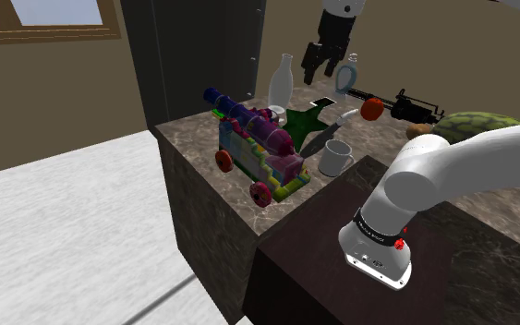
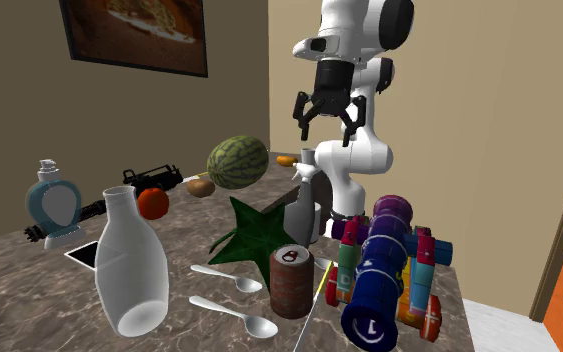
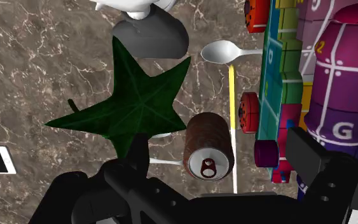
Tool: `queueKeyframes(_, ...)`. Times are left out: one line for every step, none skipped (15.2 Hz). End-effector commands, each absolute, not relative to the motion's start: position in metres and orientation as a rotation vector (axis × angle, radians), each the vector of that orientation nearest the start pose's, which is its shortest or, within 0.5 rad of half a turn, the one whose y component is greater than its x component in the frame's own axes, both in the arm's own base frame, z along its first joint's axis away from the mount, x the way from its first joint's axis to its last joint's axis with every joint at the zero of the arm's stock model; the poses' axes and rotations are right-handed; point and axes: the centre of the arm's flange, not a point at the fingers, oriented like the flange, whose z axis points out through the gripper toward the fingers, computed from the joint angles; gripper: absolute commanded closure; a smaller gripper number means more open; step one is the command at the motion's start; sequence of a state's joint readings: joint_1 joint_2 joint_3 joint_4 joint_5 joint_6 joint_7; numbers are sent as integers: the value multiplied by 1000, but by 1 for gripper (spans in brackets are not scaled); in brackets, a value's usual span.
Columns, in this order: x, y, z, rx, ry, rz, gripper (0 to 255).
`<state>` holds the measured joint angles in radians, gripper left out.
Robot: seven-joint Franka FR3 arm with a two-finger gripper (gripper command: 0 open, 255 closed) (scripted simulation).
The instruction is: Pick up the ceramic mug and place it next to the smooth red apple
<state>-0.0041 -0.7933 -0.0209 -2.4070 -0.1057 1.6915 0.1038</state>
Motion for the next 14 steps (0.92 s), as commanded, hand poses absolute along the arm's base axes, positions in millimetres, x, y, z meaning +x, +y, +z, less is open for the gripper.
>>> queueKeyframes(316, -20, 580, -3221, 184, -132, 0)
queueKeyframes(311, -27, 570, -3213, 184, -119, 0)
queueKeyframes(307, -35, 560, -3205, 183, -107, 0)
queueKeyframes(302, -43, 550, -3198, 182, -95, 0)
queueKeyframes(298, -50, 540, -3190, 181, -82, 0)
queueKeyframes(293, -58, 530, -3182, 180, -70, 0)
queueKeyframes(288, -65, 520, -3174, 179, -58, 0)
queueKeyframes(284, -73, 510, -3166, 179, -46, 0)
queueKeyframes(279, -80, 499, -3158, 178, -34, 0)
queueKeyframes(274, -87, 489, -3150, 177, -23, 0)
queueKeyframes(269, -94, 479, -3142, 176, -11, 0)
queueKeyframes(264, -101, 469, -3134, 175, 1, 0)
queueKeyframes(259, -108, 459, -3126, 174, 13, 0)
queueKeyframes(254, -115, 448, -3118, 174, 24, 0)
